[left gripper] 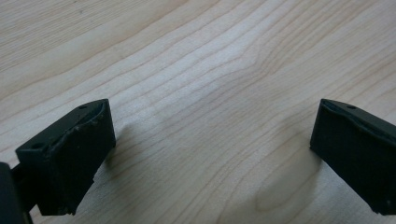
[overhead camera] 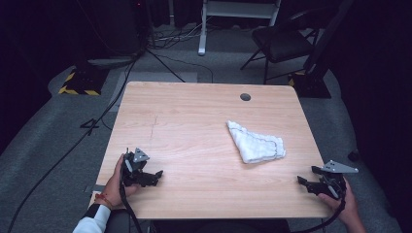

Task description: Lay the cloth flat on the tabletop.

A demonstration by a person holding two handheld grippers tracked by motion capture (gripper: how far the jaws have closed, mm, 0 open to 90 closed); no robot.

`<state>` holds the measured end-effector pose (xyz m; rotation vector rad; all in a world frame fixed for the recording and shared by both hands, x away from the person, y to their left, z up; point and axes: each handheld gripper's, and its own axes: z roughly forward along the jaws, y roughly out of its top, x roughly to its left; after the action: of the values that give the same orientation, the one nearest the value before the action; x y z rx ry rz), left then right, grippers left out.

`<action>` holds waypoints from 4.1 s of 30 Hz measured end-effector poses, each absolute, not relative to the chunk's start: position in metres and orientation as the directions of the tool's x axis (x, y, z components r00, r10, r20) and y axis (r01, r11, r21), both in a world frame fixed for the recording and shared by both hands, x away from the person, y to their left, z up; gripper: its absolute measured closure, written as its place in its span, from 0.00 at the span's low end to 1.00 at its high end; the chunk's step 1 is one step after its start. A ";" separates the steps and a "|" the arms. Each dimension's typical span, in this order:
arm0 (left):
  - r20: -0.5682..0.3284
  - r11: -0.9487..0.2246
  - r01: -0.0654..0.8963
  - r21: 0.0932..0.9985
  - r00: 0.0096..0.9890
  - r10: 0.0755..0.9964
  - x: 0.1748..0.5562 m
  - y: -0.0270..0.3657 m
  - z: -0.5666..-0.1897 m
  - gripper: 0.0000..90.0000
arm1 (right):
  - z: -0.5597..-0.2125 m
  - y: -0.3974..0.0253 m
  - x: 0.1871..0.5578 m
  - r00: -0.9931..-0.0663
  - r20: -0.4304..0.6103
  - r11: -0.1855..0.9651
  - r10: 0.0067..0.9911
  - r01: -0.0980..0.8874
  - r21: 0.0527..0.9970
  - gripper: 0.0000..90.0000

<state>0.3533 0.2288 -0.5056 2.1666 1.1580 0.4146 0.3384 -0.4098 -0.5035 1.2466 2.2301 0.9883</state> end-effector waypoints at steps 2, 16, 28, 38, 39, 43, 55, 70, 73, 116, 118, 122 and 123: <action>-0.018 -0.428 0.618 0.660 0.582 0.813 0.353 0.229 -0.505 0.00 | -0.504 -0.410 0.338 -0.522 -0.004 0.353 0.853 0.570 0.742 0.22; -0.019 -0.478 0.577 0.662 0.651 0.759 0.355 0.230 -0.505 0.00 | -0.502 -0.407 0.347 -0.543 -0.007 0.375 0.840 0.569 0.732 0.20; -0.018 -0.488 0.570 0.661 0.662 0.749 0.356 0.227 -0.505 0.00 | -0.492 -0.413 0.371 -0.504 0.000 0.336 0.864 0.576 0.745 0.30; -0.018 -0.501 0.559 0.661 0.679 0.734 0.357 0.220 -0.505 0.00 | -0.455 -0.390 0.399 -0.541 -0.020 0.350 0.841 0.514 0.783 0.42; -0.019 -0.508 0.554 0.659 0.688 0.726 0.357 0.219 -0.505 0.00 | -0.453 -0.387 0.402 -0.545 -0.027 0.357 0.838 0.509 0.783 0.42; -0.016 -0.515 0.544 0.662 0.697 0.717 0.359 0.215 -0.505 0.00 | -0.444 -0.373 0.420 -0.556 -0.035 0.369 0.830 0.502 0.782 0.47; -0.017 -0.549 0.512 0.661 0.741 0.671 0.369 0.181 -0.505 0.00 | -0.458 -0.341 0.467 -0.552 -0.054 0.404 0.832 0.538 0.739 0.52; -0.011 -0.572 0.484 0.662 0.770 0.638 0.374 0.172 -0.505 0.01 | -0.488 -0.339 0.482 -0.574 -0.007 0.430 0.819 0.604 0.671 0.71; -0.015 -0.571 0.485 0.662 0.771 0.637 0.373 0.173 -0.505 0.01 | -0.486 -0.335 0.479 -0.591 -0.024 0.451 0.806 0.587 0.672 0.88; -0.014 -0.579 0.478 0.660 0.779 0.627 0.374 0.174 -0.505 0.00 | -0.462 -0.329 0.468 -0.611 -0.046 0.426 0.790 0.493 0.758 0.95; -0.014 -0.579 0.478 0.660 0.779 0.627 0.374 0.174 -0.505 0.01 | -0.457 -0.325 0.464 -0.625 -0.066 0.442 0.778 0.470 0.764 0.95; -0.013 -0.579 0.478 0.660 0.779 0.627 0.374 0.174 -0.505 0.00 | -0.448 -0.318 0.458 -0.649 -0.061 0.443 0.758 0.445 0.778 0.95; -0.014 -0.579 0.478 0.660 0.779 0.627 0.374 0.174 -0.505 0.01 | -0.442 -0.313 0.454 -0.665 -0.057 0.441 0.745 0.426 0.790 0.95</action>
<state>0.3739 0.1743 -0.5045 2.3003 0.8178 0.2907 0.4539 -0.3128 -0.4421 0.9915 2.2993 1.0928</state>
